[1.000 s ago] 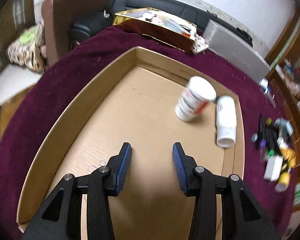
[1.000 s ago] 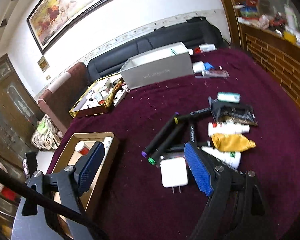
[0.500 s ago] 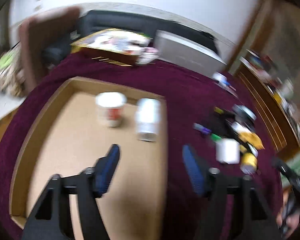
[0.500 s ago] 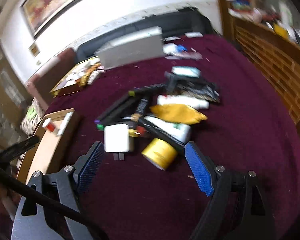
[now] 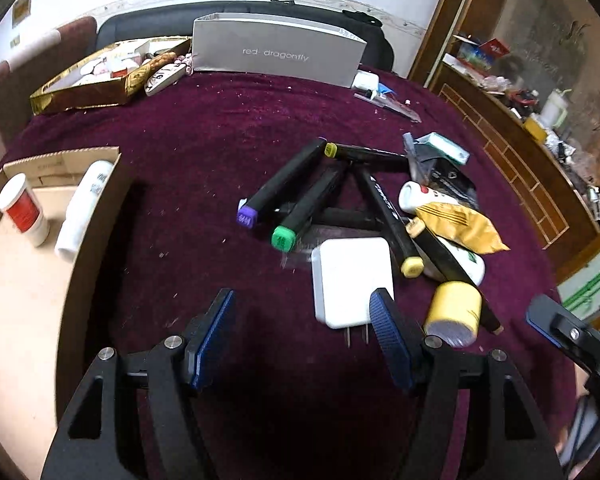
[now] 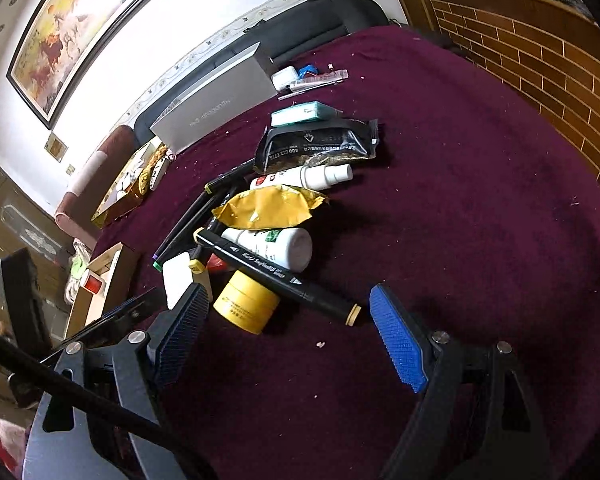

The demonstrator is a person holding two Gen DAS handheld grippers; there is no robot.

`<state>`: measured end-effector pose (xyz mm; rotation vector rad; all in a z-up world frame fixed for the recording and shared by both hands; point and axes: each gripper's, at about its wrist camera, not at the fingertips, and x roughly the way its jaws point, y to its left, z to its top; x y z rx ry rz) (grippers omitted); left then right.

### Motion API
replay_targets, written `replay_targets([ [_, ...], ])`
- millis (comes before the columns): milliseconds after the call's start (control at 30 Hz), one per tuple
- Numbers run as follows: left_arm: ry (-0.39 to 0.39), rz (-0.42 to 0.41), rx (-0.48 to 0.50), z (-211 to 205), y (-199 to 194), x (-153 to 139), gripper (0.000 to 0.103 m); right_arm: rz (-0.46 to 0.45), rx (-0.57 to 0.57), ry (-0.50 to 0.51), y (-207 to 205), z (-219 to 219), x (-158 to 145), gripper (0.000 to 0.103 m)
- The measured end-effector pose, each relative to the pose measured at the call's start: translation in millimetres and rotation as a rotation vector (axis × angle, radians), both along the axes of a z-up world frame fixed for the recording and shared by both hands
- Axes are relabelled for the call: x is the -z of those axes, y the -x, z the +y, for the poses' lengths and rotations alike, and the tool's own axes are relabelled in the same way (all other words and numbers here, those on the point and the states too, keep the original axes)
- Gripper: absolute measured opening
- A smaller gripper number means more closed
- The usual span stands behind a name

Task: Organize objects
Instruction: 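Grasp the white charger plug with left tool while right tool approaches yellow tape, then grasp the yellow tape roll with the right tool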

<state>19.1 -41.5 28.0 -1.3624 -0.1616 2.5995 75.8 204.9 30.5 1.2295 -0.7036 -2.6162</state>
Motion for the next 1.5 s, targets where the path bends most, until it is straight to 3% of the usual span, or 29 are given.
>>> replay_targets([
  [267,0.125,0.081,-0.003,24.0,7.6,-1.2,0.065,-0.033,0.012,0.048,8.6,12.6,16.7,0.083],
  [400,0.122,0.091,0.004,20.9,2.9,-5.0,0.065,-0.033,0.013,0.052,9.5,16.1,18.3,0.083],
  [700,0.216,0.117,0.062,46.0,4.3,-0.2,0.066,-0.051,0.013,0.064,14.7,14.4,27.2,0.083],
  [833,0.277,0.084,0.074,58.2,16.4,14.9,0.066,-0.039,0.015,0.052,13.8,13.3,23.7,0.083],
  [900,0.25,0.046,0.072,55.6,22.1,23.0,0.065,-0.035,0.017,0.046,14.3,12.3,22.1,0.083],
  [933,0.2,0.04,0.063,50.0,22.8,23.6,0.061,-0.034,0.016,0.044,14.5,11.7,21.5,0.083],
  [1000,0.171,0.043,0.047,41.3,22.6,20.9,0.041,-0.037,0.013,0.036,14.9,10.6,21.0,0.083],
  [1033,0.167,0.039,0.049,37.2,23.0,19.2,0.038,-0.039,0.013,0.032,15.5,9.9,21.1,0.083],
  [1100,0.092,0.016,0.054,24.9,23.1,17.7,0.038,-0.047,0.011,0.024,17.0,8.5,22.0,0.083],
  [1500,-0.06,0.036,0.037,-31.8,-24.6,-9.8,0.038,-0.042,-0.071,-0.04,12.7,-25.0,13.8,0.083],
])
